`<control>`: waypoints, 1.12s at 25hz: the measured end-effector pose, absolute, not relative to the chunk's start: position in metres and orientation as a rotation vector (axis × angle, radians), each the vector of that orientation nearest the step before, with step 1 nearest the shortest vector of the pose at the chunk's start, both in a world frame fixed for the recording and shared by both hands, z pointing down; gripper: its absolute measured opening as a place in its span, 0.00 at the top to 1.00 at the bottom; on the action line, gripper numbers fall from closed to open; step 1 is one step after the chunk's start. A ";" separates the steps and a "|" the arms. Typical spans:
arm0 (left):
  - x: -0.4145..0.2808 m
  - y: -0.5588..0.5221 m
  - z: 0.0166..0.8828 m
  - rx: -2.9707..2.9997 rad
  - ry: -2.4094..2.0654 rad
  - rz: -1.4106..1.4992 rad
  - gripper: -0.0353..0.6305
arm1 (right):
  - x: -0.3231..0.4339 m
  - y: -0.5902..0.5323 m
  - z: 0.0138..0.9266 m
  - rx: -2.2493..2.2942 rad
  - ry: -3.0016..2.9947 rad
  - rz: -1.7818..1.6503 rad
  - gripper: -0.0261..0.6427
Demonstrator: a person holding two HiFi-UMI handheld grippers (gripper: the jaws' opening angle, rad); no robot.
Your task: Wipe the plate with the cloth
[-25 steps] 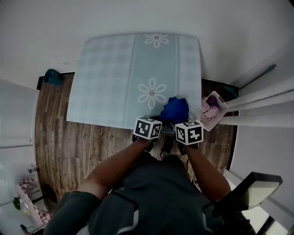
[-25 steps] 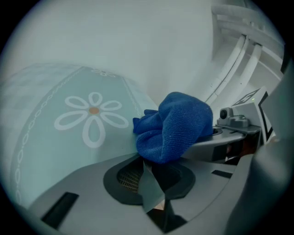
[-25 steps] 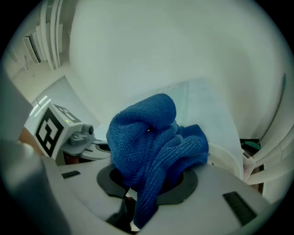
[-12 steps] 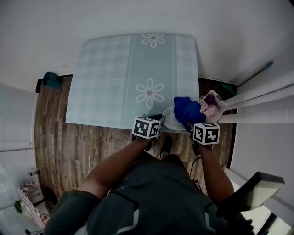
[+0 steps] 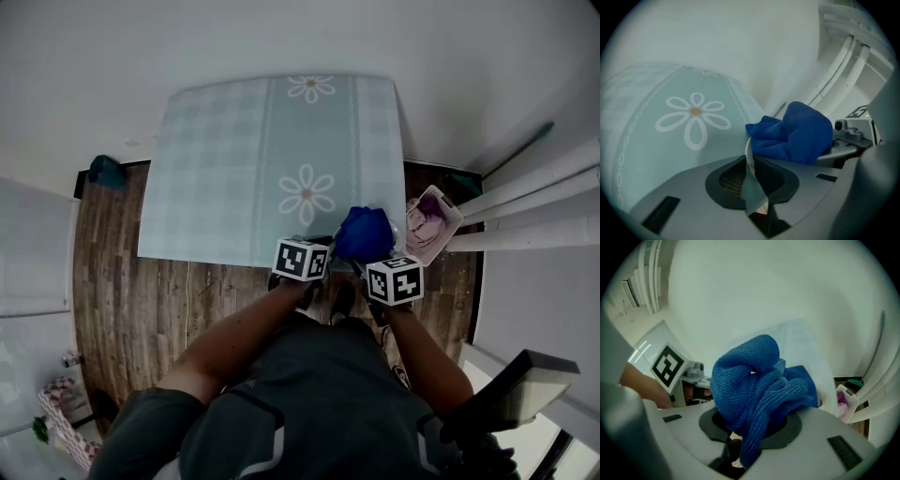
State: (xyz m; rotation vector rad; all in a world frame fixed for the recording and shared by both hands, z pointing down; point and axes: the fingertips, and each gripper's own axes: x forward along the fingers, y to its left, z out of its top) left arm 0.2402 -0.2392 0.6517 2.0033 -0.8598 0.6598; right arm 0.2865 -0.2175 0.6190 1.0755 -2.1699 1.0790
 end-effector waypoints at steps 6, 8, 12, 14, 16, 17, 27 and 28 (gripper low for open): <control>0.239 -0.239 0.652 2.025 -0.851 0.705 0.85 | 0.271 -0.211 0.640 0.975 -2.112 1.067 0.77; 0.239 -0.239 0.653 2.025 -0.858 0.720 0.85 | 0.289 -0.214 0.645 1.002 -2.079 1.066 0.77; 0.239 -0.239 0.653 2.013 -0.856 0.741 0.85 | 0.336 -0.218 0.644 1.125 -2.026 1.070 0.77; 0.239 -0.239 0.653 2.009 -0.857 0.741 0.85 | 0.357 -0.219 0.640 1.184 -2.000 1.041 0.77; 0.239 -0.238 0.653 2.003 -0.862 0.743 0.85 | 0.376 -0.221 0.637 1.256 -1.972 1.031 0.77; 0.239 -0.238 0.653 2.001 -0.865 0.744 0.85 | 0.386 -0.221 0.635 1.298 -1.955 1.028 0.77; 0.240 -0.240 0.652 2.001 -0.872 0.728 0.85 | 0.299 -0.197 0.603 1.154 -2.173 0.996 0.77; 0.240 -0.239 0.652 2.000 -0.871 0.729 0.85 | 0.282 -0.194 0.608 1.106 -2.187 1.002 0.77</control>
